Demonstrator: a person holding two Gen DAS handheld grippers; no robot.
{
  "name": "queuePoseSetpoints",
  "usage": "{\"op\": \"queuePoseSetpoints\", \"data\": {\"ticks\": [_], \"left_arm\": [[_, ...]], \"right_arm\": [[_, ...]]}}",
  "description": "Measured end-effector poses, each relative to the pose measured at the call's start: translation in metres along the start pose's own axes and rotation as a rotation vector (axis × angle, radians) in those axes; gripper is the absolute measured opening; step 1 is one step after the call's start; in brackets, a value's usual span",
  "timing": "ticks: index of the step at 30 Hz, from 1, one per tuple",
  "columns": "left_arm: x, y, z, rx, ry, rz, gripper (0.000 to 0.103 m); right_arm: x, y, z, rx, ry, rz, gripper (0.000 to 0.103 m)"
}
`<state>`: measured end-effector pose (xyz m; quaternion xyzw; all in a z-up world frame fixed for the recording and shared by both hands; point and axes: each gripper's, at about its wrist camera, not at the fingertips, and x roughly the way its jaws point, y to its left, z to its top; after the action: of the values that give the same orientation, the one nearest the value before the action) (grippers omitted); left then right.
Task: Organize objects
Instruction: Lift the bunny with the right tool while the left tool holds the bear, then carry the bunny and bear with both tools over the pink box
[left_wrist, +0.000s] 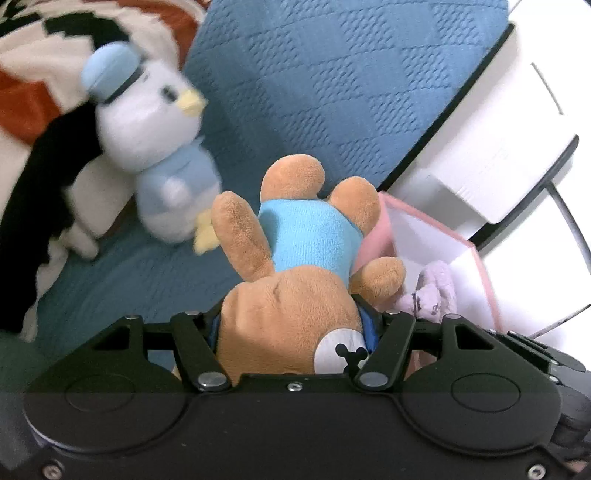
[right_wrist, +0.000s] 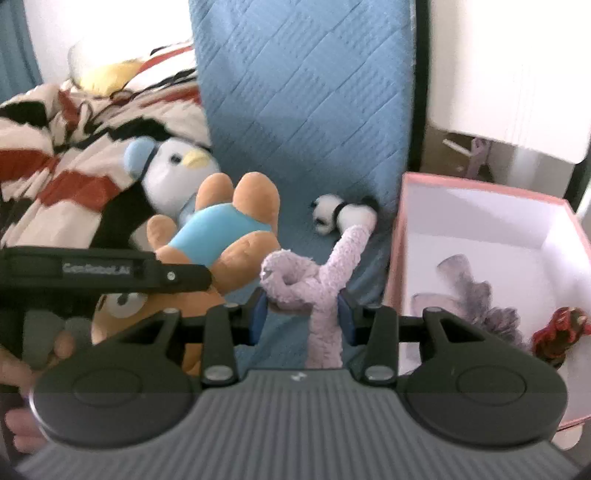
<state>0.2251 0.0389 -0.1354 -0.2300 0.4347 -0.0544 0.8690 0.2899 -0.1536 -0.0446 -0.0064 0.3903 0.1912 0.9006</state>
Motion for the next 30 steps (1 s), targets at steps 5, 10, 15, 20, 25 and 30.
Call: {"op": "queuePoseSetpoints", "data": {"ticks": [5,10,15,20,25,30], "left_arm": [[-0.001,-0.023,0.024,0.012,-0.003,-0.025,0.063],[0.000,-0.045,0.036,0.027,0.004,-0.054,0.063],[0.004,-0.075,0.050,0.058,-0.002,-0.079,0.063],[0.007,-0.106,0.053,0.084,-0.011,-0.110,0.063],[0.017,-0.137,0.051,0.114,-0.003,-0.131,0.063],[0.030,-0.159,0.040,0.132,0.021,-0.148,0.063]], "right_arm": [[-0.009,-0.015,0.013,0.019,-0.029,-0.013,0.043],[-0.017,-0.023,0.029,0.004,-0.054,-0.036,0.043],[-0.030,-0.038,0.043,0.024,-0.088,-0.045,0.043],[-0.046,-0.056,0.048,0.027,-0.138,-0.080,0.043],[-0.062,-0.078,0.046,0.040,-0.161,-0.123,0.043],[-0.067,-0.101,0.030,0.053,-0.153,-0.140,0.043]]}}
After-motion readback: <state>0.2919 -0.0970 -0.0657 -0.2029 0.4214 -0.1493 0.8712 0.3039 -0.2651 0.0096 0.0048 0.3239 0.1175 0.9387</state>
